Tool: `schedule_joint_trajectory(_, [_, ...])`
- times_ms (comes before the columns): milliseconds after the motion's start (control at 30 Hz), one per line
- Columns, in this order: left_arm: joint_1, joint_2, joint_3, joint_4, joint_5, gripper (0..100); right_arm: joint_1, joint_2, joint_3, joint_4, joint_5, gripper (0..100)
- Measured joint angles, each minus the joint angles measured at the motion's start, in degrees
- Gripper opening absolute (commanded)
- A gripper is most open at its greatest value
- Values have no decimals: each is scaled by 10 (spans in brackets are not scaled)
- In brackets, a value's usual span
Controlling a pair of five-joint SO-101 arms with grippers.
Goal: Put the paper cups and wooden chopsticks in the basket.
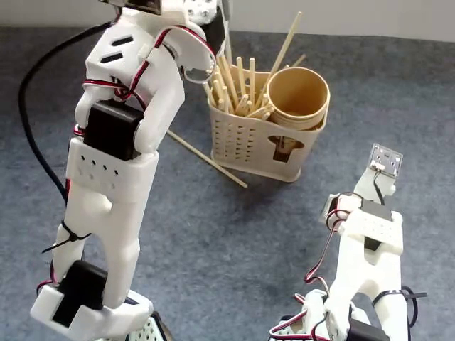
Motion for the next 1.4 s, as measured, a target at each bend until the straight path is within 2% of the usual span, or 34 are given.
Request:
schedule_joint_trajectory(167, [0,26,4,-15,10,5,0,0,0,0,0,6])
schedule_joint_trajectory(300, [0,28,64,-65,10,5,0,0,0,0,0,6])
schedule_joint_trajectory(433, [2,14,174,-140,10,5,0,0,0,0,0,6])
schedule_joint_trajectory(667, [5,-84,390,-254,10,5,-1,0,0,0,0,6])
schedule_joint_trajectory(800, [5,-114,491,-297,11,12,1,0,0,0,0,6])
schedule_joint_trajectory(967, [7,-120,522,-306,11,98,0,0,0,0,0,6])
schedule_joint_trajectory(1300, [5,-134,522,-304,11,99,-18,0,0,0,0,6])
schedule_joint_trajectory(1400, [5,-170,522,-281,11,98,-18,0,0,0,0,6])
